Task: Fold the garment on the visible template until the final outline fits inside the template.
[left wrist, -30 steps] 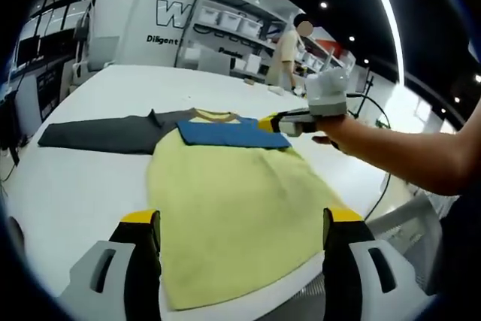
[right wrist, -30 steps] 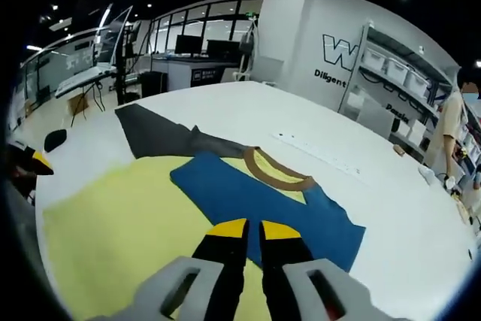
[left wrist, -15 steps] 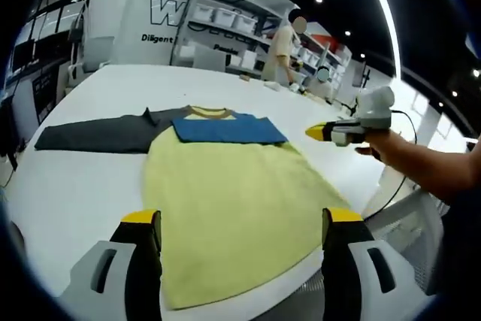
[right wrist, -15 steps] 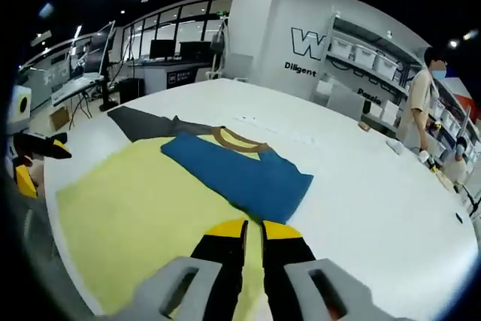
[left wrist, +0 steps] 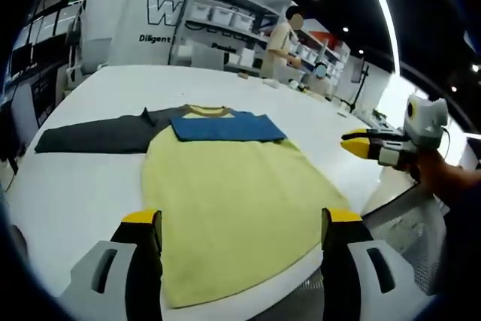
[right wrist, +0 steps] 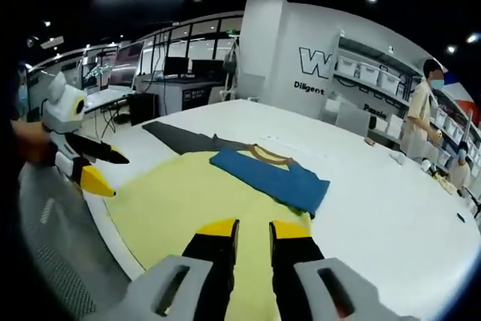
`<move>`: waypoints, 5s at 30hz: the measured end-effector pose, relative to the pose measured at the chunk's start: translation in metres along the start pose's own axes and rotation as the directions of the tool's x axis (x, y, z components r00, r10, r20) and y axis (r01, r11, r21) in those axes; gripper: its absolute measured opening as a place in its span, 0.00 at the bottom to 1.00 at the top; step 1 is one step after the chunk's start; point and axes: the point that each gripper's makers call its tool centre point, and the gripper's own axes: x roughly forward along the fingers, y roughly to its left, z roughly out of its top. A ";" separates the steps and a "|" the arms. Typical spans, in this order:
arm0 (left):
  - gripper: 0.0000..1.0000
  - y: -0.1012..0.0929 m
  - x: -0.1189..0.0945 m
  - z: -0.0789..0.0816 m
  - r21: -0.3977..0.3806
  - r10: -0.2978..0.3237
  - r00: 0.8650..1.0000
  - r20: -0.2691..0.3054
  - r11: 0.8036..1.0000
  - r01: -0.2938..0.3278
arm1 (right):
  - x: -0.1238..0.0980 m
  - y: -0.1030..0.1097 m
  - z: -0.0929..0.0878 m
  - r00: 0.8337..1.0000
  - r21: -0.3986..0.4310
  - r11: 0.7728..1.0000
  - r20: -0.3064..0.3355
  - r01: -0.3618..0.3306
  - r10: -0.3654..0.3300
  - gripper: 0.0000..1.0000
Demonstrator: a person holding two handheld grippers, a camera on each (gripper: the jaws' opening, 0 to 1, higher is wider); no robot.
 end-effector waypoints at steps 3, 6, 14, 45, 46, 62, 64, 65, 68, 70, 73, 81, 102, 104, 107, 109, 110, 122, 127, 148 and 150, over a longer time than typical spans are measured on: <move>0.82 0.000 0.000 0.001 0.000 0.001 1.000 0.004 1.000 -0.001 | 0.003 -0.001 0.002 1.000 -0.017 1.000 0.019 0.009 -0.008 0.22; 0.82 0.002 -0.002 0.003 -0.001 0.007 1.000 0.011 1.000 -0.007 | 0.004 -0.007 0.008 0.998 0.025 0.999 0.053 0.022 -0.024 0.32; 0.81 0.040 -0.019 0.029 -0.055 0.083 0.993 0.080 0.995 -0.079 | 0.003 -0.009 0.011 0.997 0.062 0.998 0.074 0.026 -0.030 0.40; 0.77 0.299 -0.017 0.079 -0.401 0.497 0.857 0.138 0.819 -0.411 | 0.002 -0.012 0.003 0.998 0.077 0.996 0.041 0.039 -0.042 0.39; 0.77 0.301 -0.017 0.080 -0.408 0.500 0.855 0.138 0.816 -0.410 | 0.002 -0.012 0.003 0.998 0.076 0.996 0.040 0.039 -0.042 0.39; 0.72 0.348 0.000 0.074 -0.501 0.571 0.813 0.113 0.739 -0.450 | 0.003 -0.013 -0.002 0.999 0.061 0.997 0.012 0.047 -0.048 0.36; 0.72 0.352 0.000 0.077 -0.506 0.581 0.804 0.125 0.735 -0.452 | 0.003 -0.012 -0.002 0.999 0.059 0.997 0.013 0.047 -0.048 0.36; 0.72 0.355 0.000 0.078 -0.511 0.583 0.802 0.130 0.733 -0.450 | 0.003 -0.013 -0.002 0.999 0.058 0.997 0.013 0.048 -0.049 0.36; 0.71 0.359 -0.001 0.081 -0.510 0.591 0.794 0.140 0.730 -0.454 | 0.003 -0.015 -0.004 0.998 0.064 0.996 0.004 0.056 -0.056 0.35; 0.70 0.362 -0.001 0.085 -0.520 0.593 0.791 0.150 0.728 -0.447 | 0.004 -0.016 -0.004 0.998 0.067 0.996 0.002 0.058 -0.058 0.35; 0.66 0.367 -0.002 0.087 -0.531 0.604 0.783 0.152 0.718 -0.450 | 0.004 -0.015 -0.006 0.998 0.063 0.996 -0.004 0.056 -0.055 0.34; 0.49 0.378 -0.003 0.085 -0.552 0.632 0.765 0.126 0.685 -0.475 | 0.005 -0.014 -0.008 0.998 0.061 0.997 -0.016 0.056 -0.055 0.31; 0.04 0.393 -0.005 0.069 -0.592 0.716 0.696 0.059 0.586 -0.553 | 0.006 -0.014 -0.012 0.998 0.047 0.997 -0.036 0.057 -0.055 0.27; 0.00 0.394 -0.005 0.067 -0.587 0.719 0.693 0.053 0.584 -0.561 | 0.006 -0.015 -0.013 0.998 0.049 0.997 -0.038 0.057 -0.055 0.27; 0.00 0.395 -0.005 0.067 -0.571 0.724 0.688 0.055 0.587 -0.573 | 0.006 -0.015 -0.013 0.998 0.050 0.997 -0.038 0.058 -0.056 0.27; 0.00 0.396 -0.005 0.068 -0.567 0.725 0.687 0.057 0.590 -0.575 | 0.006 -0.015 -0.013 0.998 0.049 0.997 -0.038 0.059 -0.057 0.26; 0.00 0.396 -0.005 0.068 -0.564 0.724 0.687 0.058 0.592 -0.576 | 0.006 -0.015 -0.013 0.998 0.049 0.997 -0.037 0.059 -0.058 0.26; 0.00 0.388 -0.011 0.084 -0.518 0.714 0.692 0.107 0.634 -0.574 | 0.004 -0.017 -0.011 0.998 0.053 0.996 -0.029 0.066 -0.064 0.26; 0.00 0.377 -0.010 0.097 -0.490 0.700 0.700 0.140 0.664 -0.565 | 0.004 -0.017 -0.010 0.997 0.057 0.996 -0.027 0.067 -0.066 0.25; 0.00 0.289 0.029 0.165 -0.307 0.555 0.786 0.272 0.824 -0.476 | -0.001 -0.020 -0.001 0.997 0.086 0.994 0.024 0.066 -0.069 0.24; 0.00 0.282 0.033 0.169 -0.291 0.543 0.792 0.277 0.833 -0.470 | -0.001 -0.020 0.000 0.997 0.089 0.994 0.027 0.065 -0.068 0.24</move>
